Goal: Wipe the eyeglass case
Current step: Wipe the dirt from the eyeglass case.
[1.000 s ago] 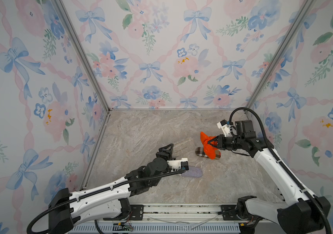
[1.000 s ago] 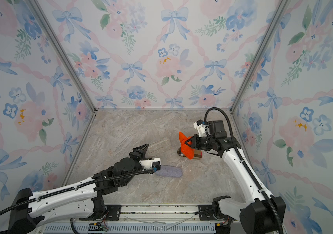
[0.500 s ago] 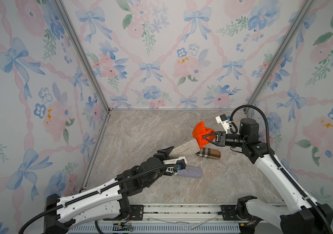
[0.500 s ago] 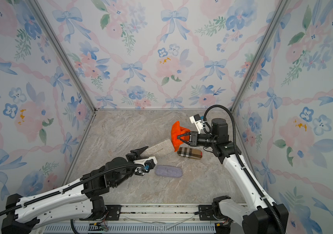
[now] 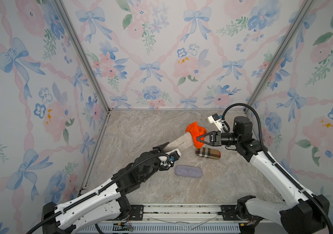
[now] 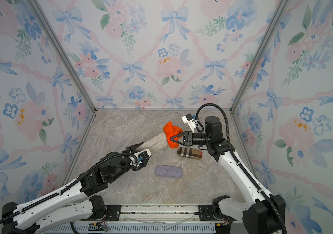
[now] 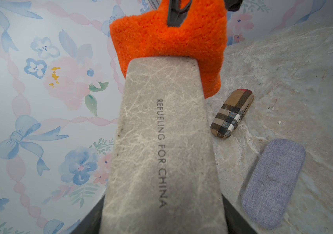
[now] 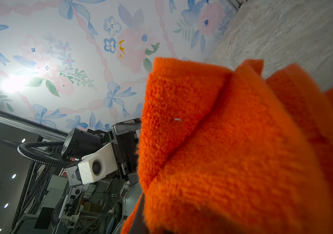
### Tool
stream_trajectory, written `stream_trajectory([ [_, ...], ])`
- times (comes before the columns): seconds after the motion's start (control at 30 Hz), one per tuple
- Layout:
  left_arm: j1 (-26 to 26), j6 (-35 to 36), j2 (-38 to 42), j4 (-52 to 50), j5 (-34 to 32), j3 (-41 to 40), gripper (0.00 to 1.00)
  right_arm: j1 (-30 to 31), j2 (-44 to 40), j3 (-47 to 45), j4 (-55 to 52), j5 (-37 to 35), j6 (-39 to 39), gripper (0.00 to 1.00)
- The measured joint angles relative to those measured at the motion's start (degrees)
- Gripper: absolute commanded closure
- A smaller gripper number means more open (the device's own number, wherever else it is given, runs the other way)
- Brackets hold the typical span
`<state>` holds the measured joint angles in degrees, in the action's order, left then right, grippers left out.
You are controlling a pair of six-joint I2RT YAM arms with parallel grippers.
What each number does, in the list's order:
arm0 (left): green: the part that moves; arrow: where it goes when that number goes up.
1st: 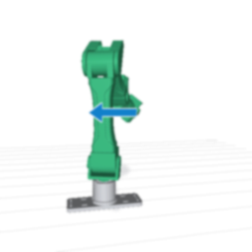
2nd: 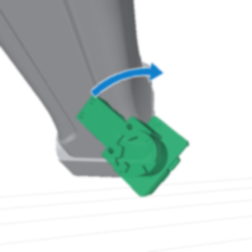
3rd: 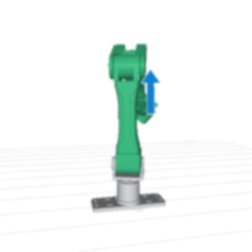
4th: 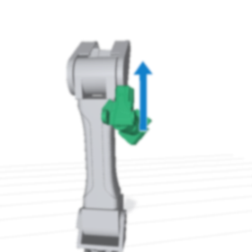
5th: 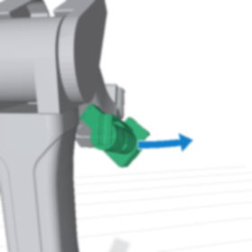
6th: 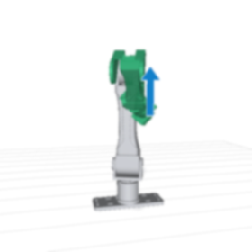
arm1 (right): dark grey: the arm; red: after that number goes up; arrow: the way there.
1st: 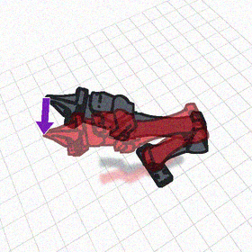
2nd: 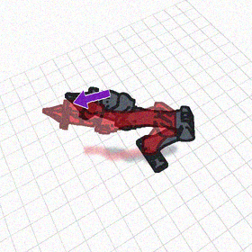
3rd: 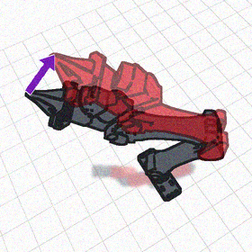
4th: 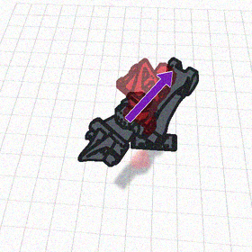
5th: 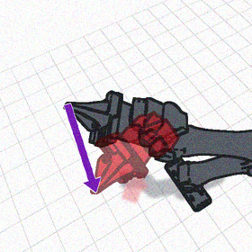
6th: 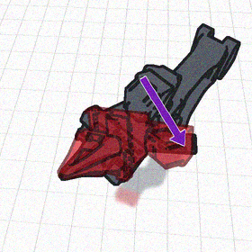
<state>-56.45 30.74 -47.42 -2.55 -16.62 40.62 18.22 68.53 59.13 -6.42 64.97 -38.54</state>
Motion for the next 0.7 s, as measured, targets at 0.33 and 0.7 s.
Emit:
stream_trajectory([
  [0.33,-2.4,-3.0,-0.2,2.0,0.4,-1.5,0.66,0.0,4.9,2.9,10.1,4.1,-5.6,1.00],
  [0.7,7.0,-4.0,-0.7,7.1,7.0,-2.1,0.66,-0.2,6.9,1.0,19.6,6.6,-14.0,1.00],
])
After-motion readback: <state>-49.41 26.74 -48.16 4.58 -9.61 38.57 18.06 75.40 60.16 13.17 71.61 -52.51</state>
